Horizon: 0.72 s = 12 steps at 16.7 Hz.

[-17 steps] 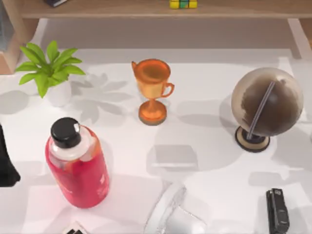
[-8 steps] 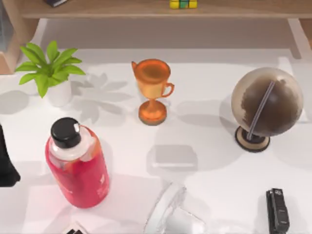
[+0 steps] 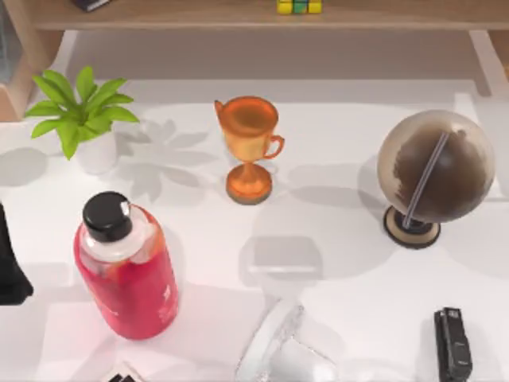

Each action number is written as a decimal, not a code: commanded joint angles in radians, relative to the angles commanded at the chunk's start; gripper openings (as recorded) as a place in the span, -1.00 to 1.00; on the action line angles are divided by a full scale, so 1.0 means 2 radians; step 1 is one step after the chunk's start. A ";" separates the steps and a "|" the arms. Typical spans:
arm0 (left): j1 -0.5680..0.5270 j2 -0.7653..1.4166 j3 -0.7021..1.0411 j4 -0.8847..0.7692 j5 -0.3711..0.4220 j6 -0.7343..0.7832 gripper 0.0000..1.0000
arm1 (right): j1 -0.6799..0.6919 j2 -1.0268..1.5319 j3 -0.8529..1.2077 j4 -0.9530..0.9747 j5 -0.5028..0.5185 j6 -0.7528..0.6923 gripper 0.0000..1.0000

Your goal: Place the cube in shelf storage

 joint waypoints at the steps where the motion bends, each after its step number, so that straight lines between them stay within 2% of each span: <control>1: 0.000 0.000 0.000 0.000 0.000 0.000 1.00 | 0.003 0.002 0.005 -0.004 0.004 0.000 1.00; 5: 0.000 0.000 0.000 0.000 0.000 0.000 1.00 | 0.025 0.013 0.037 -0.025 0.027 -0.001 1.00; 9: 0.000 0.000 0.000 0.000 0.000 0.000 1.00 | 0.026 0.014 0.039 -0.026 0.028 -0.001 1.00; 12: 0.000 0.000 0.000 0.000 0.000 0.000 1.00 | 0.026 0.014 0.039 -0.026 0.028 -0.001 0.55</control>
